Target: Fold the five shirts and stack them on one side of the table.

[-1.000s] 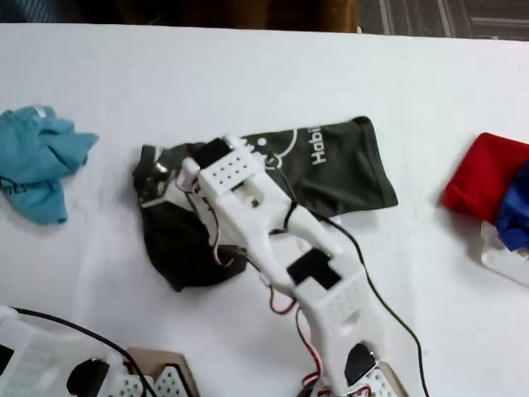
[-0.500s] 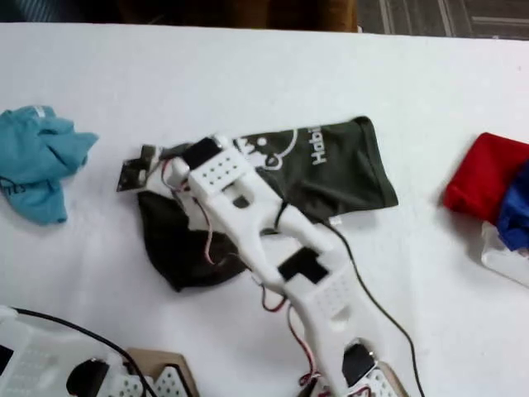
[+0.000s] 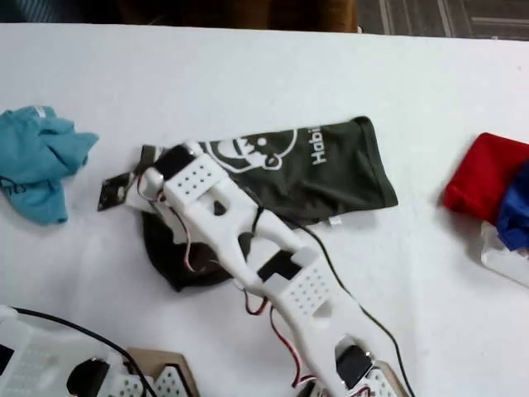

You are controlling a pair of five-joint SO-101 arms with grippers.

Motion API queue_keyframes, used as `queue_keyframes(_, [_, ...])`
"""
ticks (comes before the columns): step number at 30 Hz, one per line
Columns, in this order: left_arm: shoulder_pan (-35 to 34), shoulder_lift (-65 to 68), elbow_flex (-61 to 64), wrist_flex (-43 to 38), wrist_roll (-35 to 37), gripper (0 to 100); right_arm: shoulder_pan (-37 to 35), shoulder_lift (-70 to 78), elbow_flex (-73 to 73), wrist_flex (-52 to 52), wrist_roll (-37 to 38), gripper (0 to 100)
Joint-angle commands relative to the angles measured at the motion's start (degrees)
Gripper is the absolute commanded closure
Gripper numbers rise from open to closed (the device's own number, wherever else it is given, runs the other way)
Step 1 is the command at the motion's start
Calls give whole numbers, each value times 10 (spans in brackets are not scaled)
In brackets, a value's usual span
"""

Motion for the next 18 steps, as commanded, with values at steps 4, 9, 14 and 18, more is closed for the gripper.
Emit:
queue_keyframes(4, [-4,-29,-17,3,-3,805,-6,-5,-13,23,5,979])
queue_keyframes(9, [-4,-29,-17,3,-3,805,-11,6,-12,24,7,979])
queue_keyframes(14, [-4,-29,-17,3,-3,805,-18,3,-13,38,32,979])
queue_keyframes(18, [7,-29,-17,4,-3,805,-15,-55,-9,42,33,979])
